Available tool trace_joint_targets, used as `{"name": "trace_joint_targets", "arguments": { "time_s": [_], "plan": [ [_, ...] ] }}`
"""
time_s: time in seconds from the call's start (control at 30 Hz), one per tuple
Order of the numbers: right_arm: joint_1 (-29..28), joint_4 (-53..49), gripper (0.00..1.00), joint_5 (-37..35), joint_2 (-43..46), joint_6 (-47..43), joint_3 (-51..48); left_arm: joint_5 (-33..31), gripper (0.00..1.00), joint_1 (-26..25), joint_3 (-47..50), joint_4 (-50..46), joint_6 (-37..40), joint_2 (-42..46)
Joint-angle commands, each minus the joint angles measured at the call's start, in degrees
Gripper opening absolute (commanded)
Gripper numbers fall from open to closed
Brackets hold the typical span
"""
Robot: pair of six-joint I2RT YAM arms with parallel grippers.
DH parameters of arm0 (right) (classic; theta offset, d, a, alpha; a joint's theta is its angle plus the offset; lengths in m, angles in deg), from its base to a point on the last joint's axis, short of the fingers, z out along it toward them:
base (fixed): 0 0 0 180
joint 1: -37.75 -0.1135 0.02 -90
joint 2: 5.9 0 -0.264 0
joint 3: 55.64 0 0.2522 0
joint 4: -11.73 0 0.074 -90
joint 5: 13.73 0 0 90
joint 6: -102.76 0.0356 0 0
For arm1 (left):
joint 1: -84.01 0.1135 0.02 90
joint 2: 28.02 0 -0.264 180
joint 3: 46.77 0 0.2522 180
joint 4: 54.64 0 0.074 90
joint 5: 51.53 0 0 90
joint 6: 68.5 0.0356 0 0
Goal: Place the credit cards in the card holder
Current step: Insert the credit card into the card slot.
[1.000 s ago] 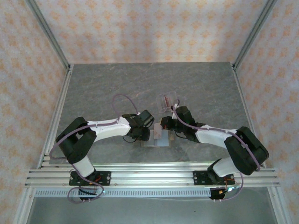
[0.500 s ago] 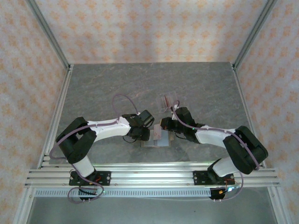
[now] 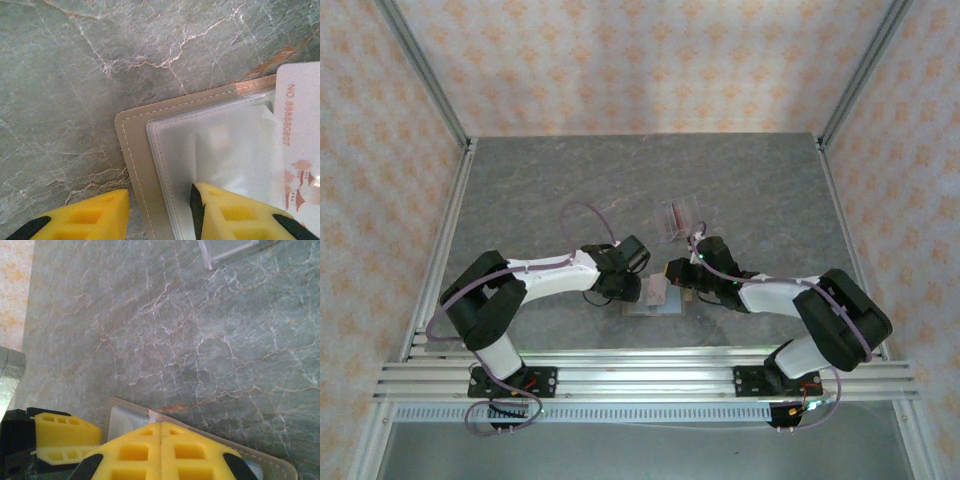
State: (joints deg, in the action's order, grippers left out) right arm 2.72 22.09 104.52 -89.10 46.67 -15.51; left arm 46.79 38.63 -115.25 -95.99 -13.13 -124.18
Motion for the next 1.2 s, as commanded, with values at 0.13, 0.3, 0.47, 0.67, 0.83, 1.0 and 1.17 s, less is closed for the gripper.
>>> {"name": "trace_joint_targets", "arguments": {
  "time_s": [0.13,0.3,0.47,0.67,0.83,1.0,1.17],
  "plan": [
    [0.3,3.0,0.00,1.5,-0.4,-0.4,-2.1,-1.7,0.38,-0.5,0.1,-2.1,-0.8,-2.2],
    [0.3,2.9,0.00,2.2,-1.5,-1.9,-2.2,-1.6,0.38,-0.6,0.1,-2.0,-0.8,-2.4],
    [0.3,0.4,0.00,2.0,-2.4,-4.5,-0.1,-1.6,0.38,-0.6,-0.2,-2.2,-0.9,-2.5],
    [0.3,1.1,0.00,3.8,-4.4,-5.8,0.9,-1.7,0.38,-0.6,-0.3,-2.3,-0.8,-2.5],
    [0.2,-0.6,0.00,4.1,-4.7,-7.0,1.7,-1.6,0.38,-0.6,-0.5,-2.2,-0.7,-2.8],
    [-0.5,-1.0,0.00,3.8,-5.0,-7.3,2.2,-1.5,0.38,-0.6,-0.5,-2.1,-0.8,-2.8],
    [-1.6,-0.2,0.00,2.7,-5.0,-6.6,1.8,-1.4,0.38,-0.6,-0.4,-2.0,-0.7,-2.9]
  ]
}}
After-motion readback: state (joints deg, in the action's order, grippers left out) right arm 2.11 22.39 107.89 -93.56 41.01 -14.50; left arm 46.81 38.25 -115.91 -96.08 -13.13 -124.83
